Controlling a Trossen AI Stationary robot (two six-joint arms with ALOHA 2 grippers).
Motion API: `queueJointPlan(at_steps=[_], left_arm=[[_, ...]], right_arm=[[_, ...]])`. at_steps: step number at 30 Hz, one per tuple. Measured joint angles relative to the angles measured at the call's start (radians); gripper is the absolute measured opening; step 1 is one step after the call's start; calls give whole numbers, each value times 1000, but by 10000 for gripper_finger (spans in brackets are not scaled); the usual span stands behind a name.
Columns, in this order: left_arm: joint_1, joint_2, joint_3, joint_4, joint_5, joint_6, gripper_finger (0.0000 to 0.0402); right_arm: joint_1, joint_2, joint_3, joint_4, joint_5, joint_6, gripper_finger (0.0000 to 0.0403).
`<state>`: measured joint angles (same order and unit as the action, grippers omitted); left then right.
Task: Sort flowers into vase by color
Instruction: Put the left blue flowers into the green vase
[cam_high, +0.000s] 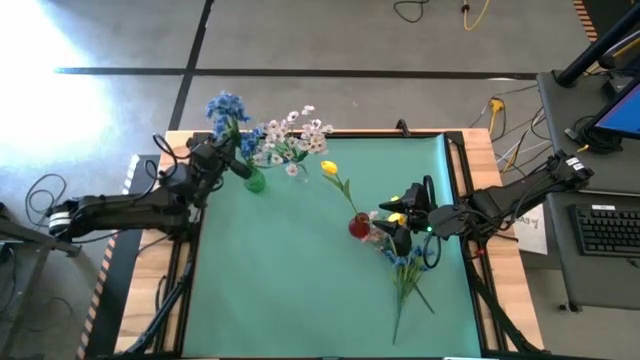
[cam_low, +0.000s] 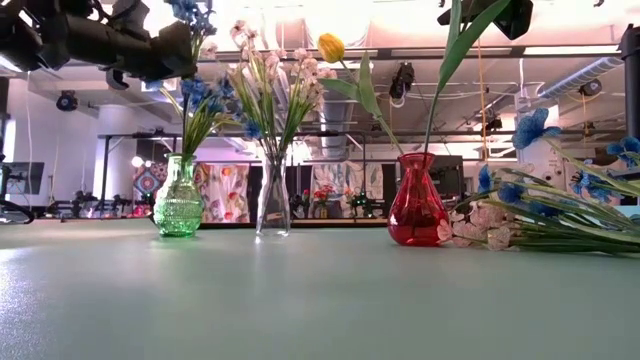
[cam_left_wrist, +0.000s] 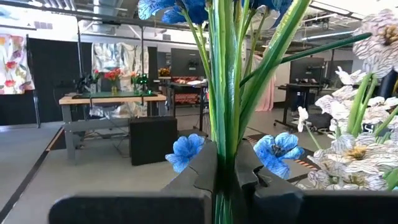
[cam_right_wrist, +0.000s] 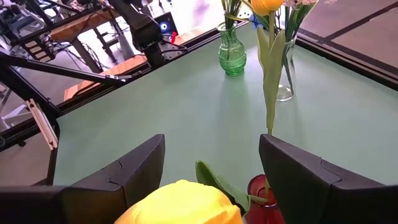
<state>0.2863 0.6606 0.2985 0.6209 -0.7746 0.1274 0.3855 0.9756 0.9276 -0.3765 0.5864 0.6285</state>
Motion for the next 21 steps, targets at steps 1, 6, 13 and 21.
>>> queueJointPlan(at_steps=[1, 6, 13, 21], left_arm=[[0, 3, 0, 0, 0, -2, 0], [0, 16, 0, -1, -1, -15, 0], [-2, 13, 0, -38, -2, -61, 4], [-24, -9, 0, -82, -2, -86, 46]], right_arm=[[0, 0, 0, 0, 0, 0, 254], [0, 0, 0, 0, 0, 0, 254], [0, 0, 0, 0, 0, -4, 254], [0, 0, 0, 0, 0, -13, 254]])
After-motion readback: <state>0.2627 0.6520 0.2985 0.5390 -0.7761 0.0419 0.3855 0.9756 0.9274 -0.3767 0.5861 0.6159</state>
